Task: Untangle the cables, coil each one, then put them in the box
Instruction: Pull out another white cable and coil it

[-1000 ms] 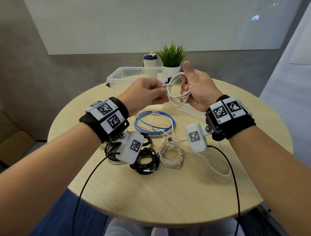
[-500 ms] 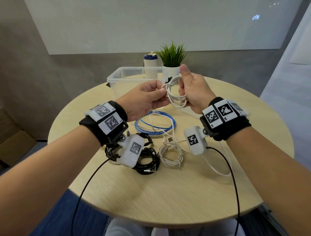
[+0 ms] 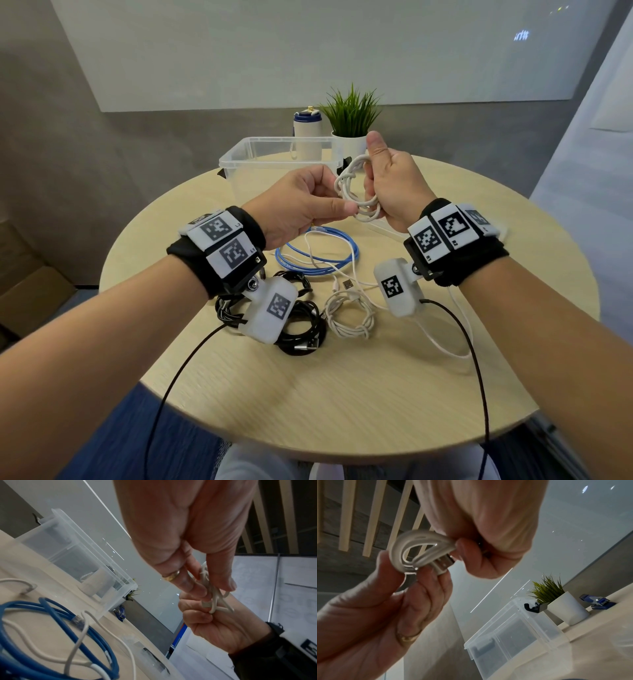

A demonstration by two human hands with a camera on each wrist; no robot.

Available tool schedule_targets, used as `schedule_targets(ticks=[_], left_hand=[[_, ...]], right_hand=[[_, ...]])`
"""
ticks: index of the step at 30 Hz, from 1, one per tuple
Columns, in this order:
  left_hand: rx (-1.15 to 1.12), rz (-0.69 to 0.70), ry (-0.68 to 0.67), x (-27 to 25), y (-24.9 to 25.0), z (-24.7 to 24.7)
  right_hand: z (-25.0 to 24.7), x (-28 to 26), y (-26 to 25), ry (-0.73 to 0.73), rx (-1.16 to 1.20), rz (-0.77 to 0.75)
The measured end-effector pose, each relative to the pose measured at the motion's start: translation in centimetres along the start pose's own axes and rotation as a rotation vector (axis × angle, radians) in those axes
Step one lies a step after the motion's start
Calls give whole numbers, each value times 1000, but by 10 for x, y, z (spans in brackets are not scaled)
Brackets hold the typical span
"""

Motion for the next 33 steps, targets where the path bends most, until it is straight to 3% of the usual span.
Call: schedule_targets(ticks=[10, 20, 29, 33], left_hand=[[-30, 34, 20, 0, -1, 3], [-11, -31, 170, 6, -1, 11], [18, -180, 14, -2, 4, 7], [55, -185, 53, -2, 3, 6]], right_hand=[[0, 1, -1, 8, 11, -28], [1, 3, 3, 61, -38, -80], [-6, 8, 8, 149, -233, -191], [-3, 9, 6, 147, -243, -232]])
Point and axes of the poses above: each hand's wrist, its own x-axis towards the middle knuckle, its own z-axis out of the palm, y = z × x, the point moved 1 cm from there along x, towards the middle knuckle, and after that the axes turned 4 degrees about z, right-handed, at the moved point
